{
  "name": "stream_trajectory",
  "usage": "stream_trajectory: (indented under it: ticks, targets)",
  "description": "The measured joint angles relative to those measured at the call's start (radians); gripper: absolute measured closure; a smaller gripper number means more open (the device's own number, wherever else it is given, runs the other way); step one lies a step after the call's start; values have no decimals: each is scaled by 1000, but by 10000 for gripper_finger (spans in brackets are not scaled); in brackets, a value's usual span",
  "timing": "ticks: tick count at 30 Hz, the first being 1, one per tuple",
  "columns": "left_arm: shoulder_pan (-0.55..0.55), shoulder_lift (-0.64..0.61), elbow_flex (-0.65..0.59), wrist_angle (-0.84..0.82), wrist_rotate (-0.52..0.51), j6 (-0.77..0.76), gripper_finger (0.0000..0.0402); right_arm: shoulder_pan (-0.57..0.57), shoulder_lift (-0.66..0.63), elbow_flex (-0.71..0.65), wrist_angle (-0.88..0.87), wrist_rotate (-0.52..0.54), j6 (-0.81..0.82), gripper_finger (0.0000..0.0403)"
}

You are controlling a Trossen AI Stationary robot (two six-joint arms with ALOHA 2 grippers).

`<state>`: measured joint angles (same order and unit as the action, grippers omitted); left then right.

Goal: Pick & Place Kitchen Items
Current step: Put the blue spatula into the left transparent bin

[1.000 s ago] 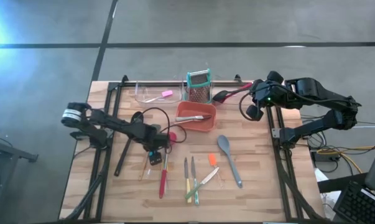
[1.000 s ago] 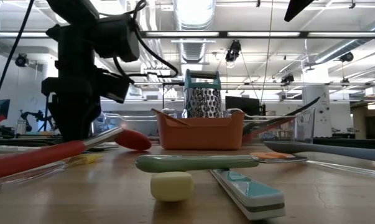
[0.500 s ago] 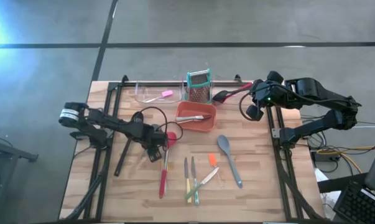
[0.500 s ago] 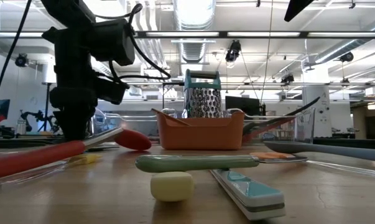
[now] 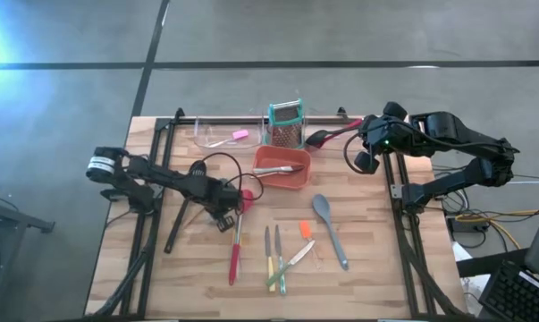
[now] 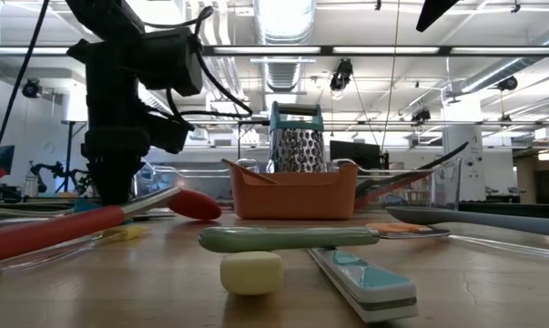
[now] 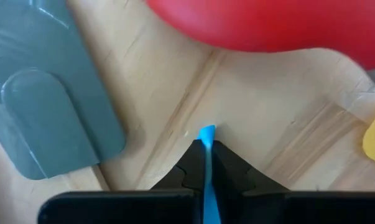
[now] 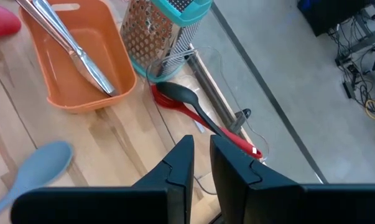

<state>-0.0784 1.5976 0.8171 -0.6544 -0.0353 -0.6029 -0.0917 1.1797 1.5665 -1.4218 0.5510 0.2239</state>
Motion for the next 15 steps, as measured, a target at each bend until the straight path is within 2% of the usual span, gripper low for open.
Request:
stream_trajectory:
  ticks: [3,9,15]
  targets:
    - [0,2,39,-36,11,7,388,0,0,0,0,0,-2,355]
    - [-3,-7,119,-99,110,48,388,0,0,0,-1,0,-22,350]
    - [3,-26,167,-159,110,53,388,-1,0,0,-1,0,-24,351]
